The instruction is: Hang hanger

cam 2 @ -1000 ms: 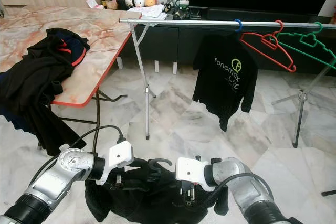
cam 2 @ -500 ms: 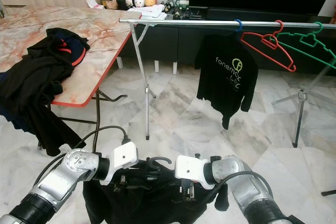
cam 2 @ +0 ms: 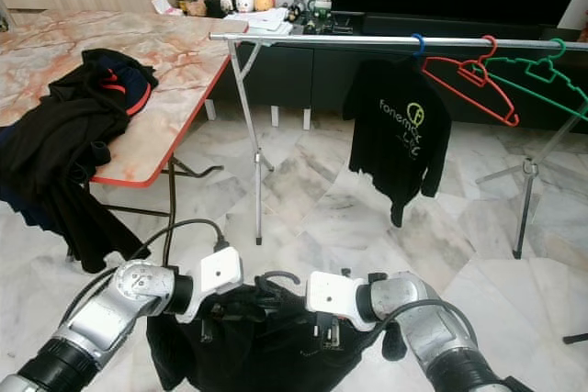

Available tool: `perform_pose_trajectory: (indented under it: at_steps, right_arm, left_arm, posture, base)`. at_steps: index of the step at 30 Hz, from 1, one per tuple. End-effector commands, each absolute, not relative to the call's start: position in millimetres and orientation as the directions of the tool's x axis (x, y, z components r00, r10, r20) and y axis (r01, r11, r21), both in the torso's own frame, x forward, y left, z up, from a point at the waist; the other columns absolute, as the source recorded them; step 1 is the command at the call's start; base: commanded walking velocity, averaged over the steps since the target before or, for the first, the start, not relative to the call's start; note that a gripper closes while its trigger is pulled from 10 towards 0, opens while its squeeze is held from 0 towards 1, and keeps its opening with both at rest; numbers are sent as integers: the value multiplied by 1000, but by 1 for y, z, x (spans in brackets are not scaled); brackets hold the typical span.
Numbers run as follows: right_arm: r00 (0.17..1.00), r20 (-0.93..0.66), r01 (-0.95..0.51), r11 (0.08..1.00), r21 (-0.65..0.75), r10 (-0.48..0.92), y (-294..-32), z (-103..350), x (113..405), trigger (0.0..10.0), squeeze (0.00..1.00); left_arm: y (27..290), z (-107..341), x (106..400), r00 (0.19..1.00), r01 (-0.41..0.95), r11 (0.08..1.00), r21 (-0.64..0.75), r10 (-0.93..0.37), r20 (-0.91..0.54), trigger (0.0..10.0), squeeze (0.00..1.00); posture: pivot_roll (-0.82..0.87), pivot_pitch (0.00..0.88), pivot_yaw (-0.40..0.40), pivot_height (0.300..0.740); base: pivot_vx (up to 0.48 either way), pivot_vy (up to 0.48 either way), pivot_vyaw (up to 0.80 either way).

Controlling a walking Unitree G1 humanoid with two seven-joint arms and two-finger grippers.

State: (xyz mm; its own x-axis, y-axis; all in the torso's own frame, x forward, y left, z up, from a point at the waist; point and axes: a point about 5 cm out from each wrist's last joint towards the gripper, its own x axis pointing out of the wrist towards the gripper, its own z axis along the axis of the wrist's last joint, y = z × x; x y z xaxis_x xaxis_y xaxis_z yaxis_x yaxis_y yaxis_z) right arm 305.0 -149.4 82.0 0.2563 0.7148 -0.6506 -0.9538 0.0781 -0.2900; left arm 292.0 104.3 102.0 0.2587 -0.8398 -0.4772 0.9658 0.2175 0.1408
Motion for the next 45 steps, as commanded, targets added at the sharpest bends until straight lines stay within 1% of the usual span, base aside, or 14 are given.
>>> perform_pose_trajectory:
  at_steps: [1, 18, 19, 22, 23, 24, 25, 33, 34, 36, 38, 45]
  right_arm:
    - [272, -612, -942, 77, -326, 743, -144, 94, 310, 0, 0]
    - [286, -621, -941, 91, -326, 730, -146, 92, 312, 0, 0]
    - [287, -624, -941, 91, -327, 727, -146, 92, 312, 1137, 0]
    - [289, -624, -940, 91, -329, 726, -146, 92, 312, 1137, 0]
    - [292, -623, -939, 95, -330, 725, -146, 92, 313, 4941, 169]
    - [292, -623, -939, 95, -330, 725, -146, 92, 313, 4941, 169]
    - [289, -621, -941, 99, -322, 728, -147, 92, 313, 10000, 1000]
    - [258, -623, -953, 90, -289, 739, -147, 92, 310, 10000, 1000]
    - [248, -627, -957, 85, -279, 738, -147, 91, 310, 10000, 1000]
    - [195, -656, -970, 43, -241, 730, -149, 87, 304, 10000, 1000]
    - [165, -670, -977, 25, -214, 724, -152, 85, 301, 10000, 1000]
    - [108, -708, -988, -5, -155, 697, -159, 83, 295, 10000, 1000]
  left_arm:
    - [106, 103, 294, 280, 960, 229, 162, -819, -501, 0, 0]
    - [105, 102, 293, 284, 959, 232, 164, -819, -498, 0, 0]
    - [105, 102, 293, 283, 959, 231, 164, -819, -499, 0, 0]
    - [105, 102, 292, 282, 959, 231, 164, -819, -499, 0, 0]
    - [105, 102, 292, 282, 959, 231, 163, -820, -498, 0, 0]
    - [105, 102, 292, 282, 959, 231, 163, -820, -498, 0, 0]
    - [105, 102, 292, 282, 959, 232, 162, -820, -497, 0, 0]
    - [106, 101, 292, 291, 957, 239, 167, -820, -494, 0, 0]
    - [106, 101, 292, 293, 956, 240, 169, -819, -494, 0, 0]
    - [106, 101, 294, 308, 951, 253, 177, -813, -493, 0, 0]
    - [107, 101, 295, 323, 946, 267, 182, -811, -488, 0, 0]
    - [111, 99, 299, 364, 931, 314, 185, -798, -480, 0, 0]
  posture:
    - [42, 88, 23, 740]
    - [40, 73, 25, 740]
    - [39, 70, 25, 740]
    - [39, 70, 25, 740]
    - [39, 70, 25, 740]
    - [39, 70, 25, 740]
    - [37, 64, 24, 740]
    - [35, 63, 22, 740]
    - [35, 63, 22, 740]
    - [33, 63, 19, 740]
    - [31, 67, 17, 740]
    - [29, 74, 15, 740]
  base:
    - [0, 0, 0]
    - [0, 0, 0]
    - [0, 0, 0]
    - [0, 0, 0]
    - [0, 0, 0]
    - [0, 0, 0]
    - [0, 0, 0]
    - [0, 0, 0]
    - [0, 0, 0]
    - [0, 0, 0]
    - [0, 0, 0]
    - [0, 0, 0]
